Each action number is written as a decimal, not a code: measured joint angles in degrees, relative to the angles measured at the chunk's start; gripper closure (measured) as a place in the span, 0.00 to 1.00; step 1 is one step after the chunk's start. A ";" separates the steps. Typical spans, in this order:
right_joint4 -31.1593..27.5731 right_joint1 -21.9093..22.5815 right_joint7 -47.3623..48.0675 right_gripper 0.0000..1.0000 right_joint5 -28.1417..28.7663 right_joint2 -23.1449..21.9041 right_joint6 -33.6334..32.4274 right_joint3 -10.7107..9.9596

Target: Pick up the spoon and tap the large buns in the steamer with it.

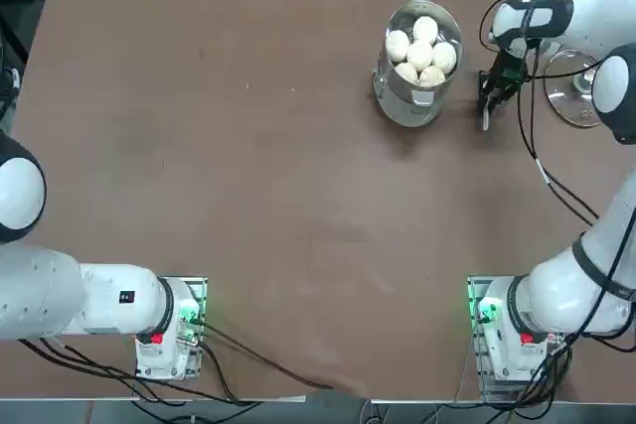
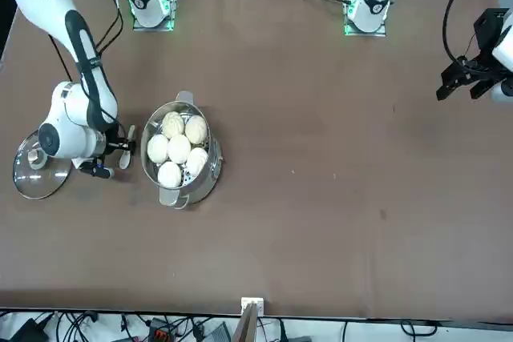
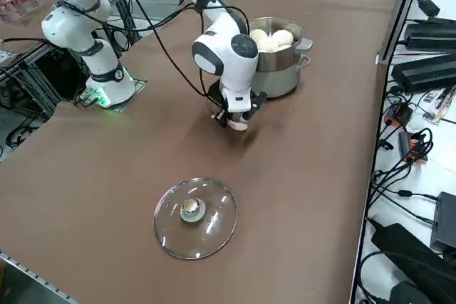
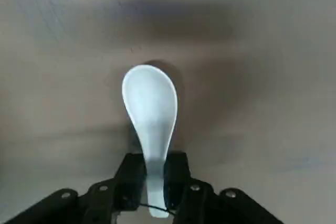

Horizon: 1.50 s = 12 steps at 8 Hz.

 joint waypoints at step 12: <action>21.51 -0.02 0.00 0.00 -2.50 -23.16 -23.81 0.68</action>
